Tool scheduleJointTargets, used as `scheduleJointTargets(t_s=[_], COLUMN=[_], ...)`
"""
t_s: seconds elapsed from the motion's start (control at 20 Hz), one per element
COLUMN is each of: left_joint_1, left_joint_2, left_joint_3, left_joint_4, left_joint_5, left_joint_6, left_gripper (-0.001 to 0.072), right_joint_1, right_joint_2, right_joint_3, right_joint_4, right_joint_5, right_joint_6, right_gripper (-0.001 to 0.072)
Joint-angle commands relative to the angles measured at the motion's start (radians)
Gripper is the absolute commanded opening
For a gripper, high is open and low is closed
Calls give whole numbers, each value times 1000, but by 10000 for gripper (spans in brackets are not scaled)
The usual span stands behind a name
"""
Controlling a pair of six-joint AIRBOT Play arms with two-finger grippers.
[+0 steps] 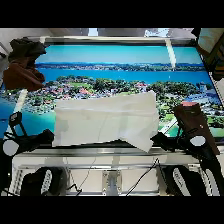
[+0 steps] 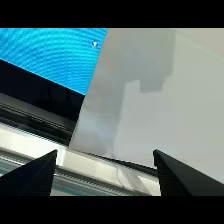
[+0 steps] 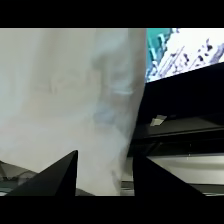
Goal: Fold the shirts.
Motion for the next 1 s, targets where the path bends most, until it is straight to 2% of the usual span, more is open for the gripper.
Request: scheduleJointTargets(t_s=[0.0,0.15,0.2,0.25,0.3,0.4,0.45,0.5,0.55,0.65,0.75,0.9,0.95], left_joint_1=[0,0,0,0,0,0,1,1,1,13,56,142,169], left_joint_2=[1,1,1,1,1,1,1,1,1,-2,-11,-34,-57], left_joint_3=[-2,-2,-2,-2,-2,-2,-2,-2,-2,-12,-41,-85,-86], left_joint_4=[-43,-73,-72,-71,-71,-53,-21,18,34,24,24,13,-8], left_joint_5=[-7,-7,-7,-7,-8,-19,-26,-30,-34,-34,-40,-60,-59], left_joint_6=[-5,-5,-5,-5,-5,-33,-73,-114,-136,-159,-219,-221,-193], left_gripper=[689,689,689,689,689,689,688,686,660,490,256,254,253], right_joint_1=[0,0,0,0,0,0,0,0,0,0,0,-2,-2], right_joint_2=[0,-2,-2,-2,-2,-2,-2,-2,-2,-2,-2,-2,-2], right_joint_3=[-44,-68,-72,-75,-75,-75,-75,-75,-74,-74,-74,-73,-73], right_joint_4=[39,90,100,111,119,130,134,138,142,143,143,142,142], right_joint_5=[-72,-137,-151,-165,-174,-190,-196,-204,-213,-239,-257,-258,-262], right_joint_6=[1,0,0,0,0,-2,-2,-2,-2,-1,-1,-6,-20], right_gripper=[410,407,352,206,91,68,28,28,28,28,28,28,28])
